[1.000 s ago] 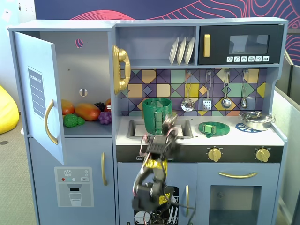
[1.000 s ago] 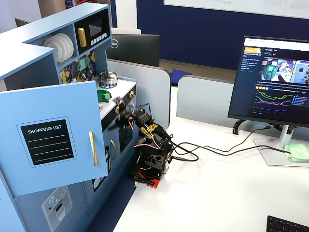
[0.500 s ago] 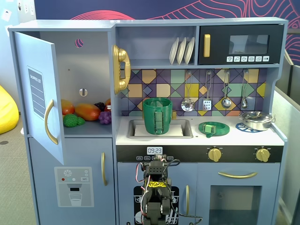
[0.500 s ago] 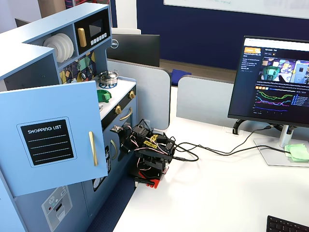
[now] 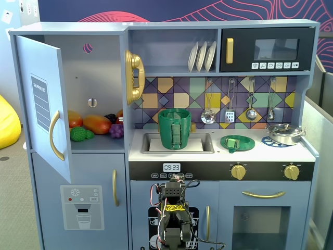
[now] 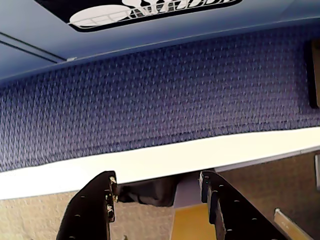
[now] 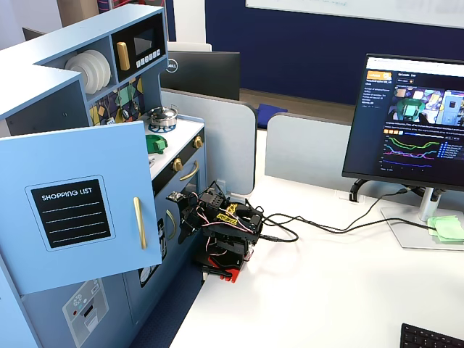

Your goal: Take off the lid from the green recipient and place it on the counter

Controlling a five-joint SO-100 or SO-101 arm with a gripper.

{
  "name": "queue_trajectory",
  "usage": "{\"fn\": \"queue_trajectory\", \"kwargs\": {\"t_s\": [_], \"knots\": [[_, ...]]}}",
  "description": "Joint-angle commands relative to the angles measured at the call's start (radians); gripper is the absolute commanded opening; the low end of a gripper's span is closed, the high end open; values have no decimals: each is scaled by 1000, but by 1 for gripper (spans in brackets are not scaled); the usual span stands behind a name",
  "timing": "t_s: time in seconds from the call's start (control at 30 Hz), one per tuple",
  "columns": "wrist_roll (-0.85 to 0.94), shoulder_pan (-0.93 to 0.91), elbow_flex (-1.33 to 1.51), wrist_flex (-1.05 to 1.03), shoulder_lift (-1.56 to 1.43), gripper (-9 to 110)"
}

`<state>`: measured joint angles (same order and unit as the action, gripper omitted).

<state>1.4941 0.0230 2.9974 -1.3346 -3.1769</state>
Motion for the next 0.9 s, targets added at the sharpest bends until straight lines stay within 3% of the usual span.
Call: {"fn": "queue_trajectory", "kwargs": {"t_s": [0.0, 0.1, 0.87], "knots": [[114, 12, 0, -184, 0, 11], [9, 17, 0, -196, 0, 11], [18, 9, 0, -196, 0, 12]]}}
